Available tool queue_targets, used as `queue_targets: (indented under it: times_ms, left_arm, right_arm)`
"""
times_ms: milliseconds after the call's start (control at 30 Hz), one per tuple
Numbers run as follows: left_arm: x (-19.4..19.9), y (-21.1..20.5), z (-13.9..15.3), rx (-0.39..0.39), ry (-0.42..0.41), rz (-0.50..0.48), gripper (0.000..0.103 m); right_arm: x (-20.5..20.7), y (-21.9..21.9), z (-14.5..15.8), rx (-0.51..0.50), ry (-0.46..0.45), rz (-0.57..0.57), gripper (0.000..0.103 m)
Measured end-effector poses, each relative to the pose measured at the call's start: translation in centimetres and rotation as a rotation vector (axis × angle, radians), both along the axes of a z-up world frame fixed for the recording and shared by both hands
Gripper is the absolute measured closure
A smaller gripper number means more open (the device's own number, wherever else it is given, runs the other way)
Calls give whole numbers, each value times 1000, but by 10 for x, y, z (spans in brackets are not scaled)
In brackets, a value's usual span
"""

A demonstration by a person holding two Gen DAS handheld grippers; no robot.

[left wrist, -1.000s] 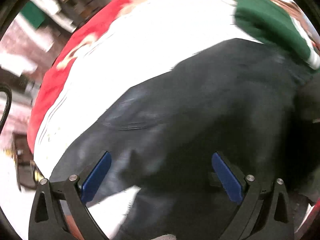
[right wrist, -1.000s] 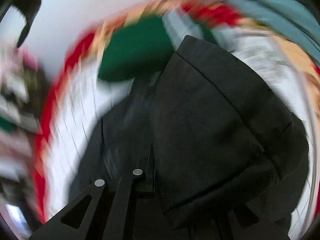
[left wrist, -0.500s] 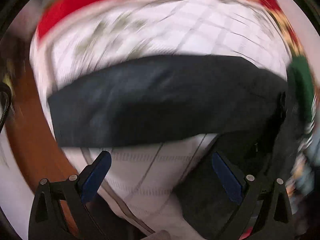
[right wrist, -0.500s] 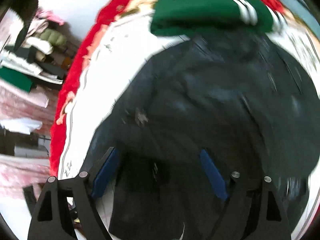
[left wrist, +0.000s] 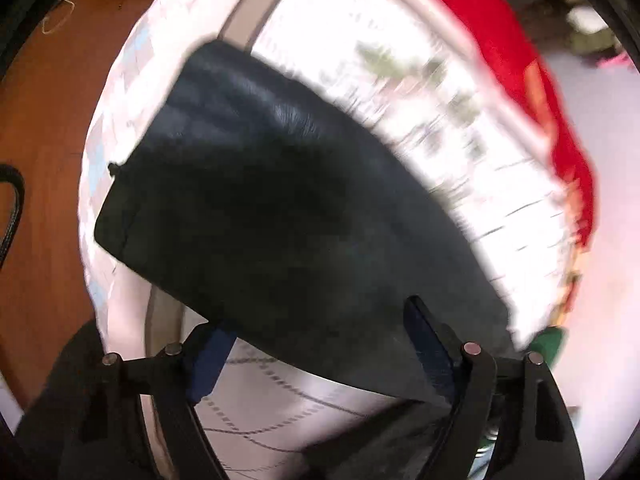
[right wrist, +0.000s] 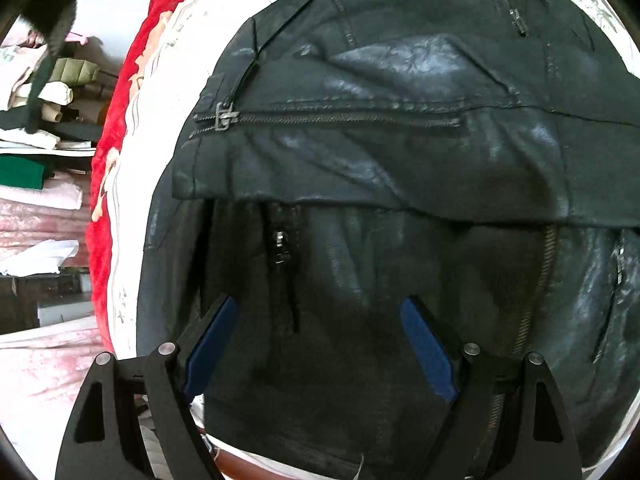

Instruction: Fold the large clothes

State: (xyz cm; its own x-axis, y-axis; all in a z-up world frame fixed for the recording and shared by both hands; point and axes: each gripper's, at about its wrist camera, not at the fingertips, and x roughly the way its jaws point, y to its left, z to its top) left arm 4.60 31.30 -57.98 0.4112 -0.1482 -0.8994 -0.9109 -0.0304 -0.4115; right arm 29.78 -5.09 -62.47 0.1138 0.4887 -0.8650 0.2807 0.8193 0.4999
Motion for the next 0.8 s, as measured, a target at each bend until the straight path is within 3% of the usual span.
queue_targets:
  times_ms: [133,300,367,433,533,600,800]
  left_arm:
    - [-12,4,15,-30,-82,9,24]
    - [-8,-1,-15,-96,-55,54,24]
    - [1,8,-18,-44,-1,72,33]
    - [5,18,-15,14,62,92,61]
    - [15,36,-7,106,122,68,93]
    - [29,44,0,155,130,21,97]
    - [81,61,52,414,117,-148,99]
  right_arm:
    - [2,16,7,32,14,2,17]
    - [8,28,3,28,32,0,17]
    - [9,25,-2,42,50,-32,17]
    - [8,21,-4,45,58,-47,17]
    - [9,22,-5,36,54,-33,17]
    - [10,25,-4,23,48,-18,17]
    - [13,33,4,7,22,-14,17]
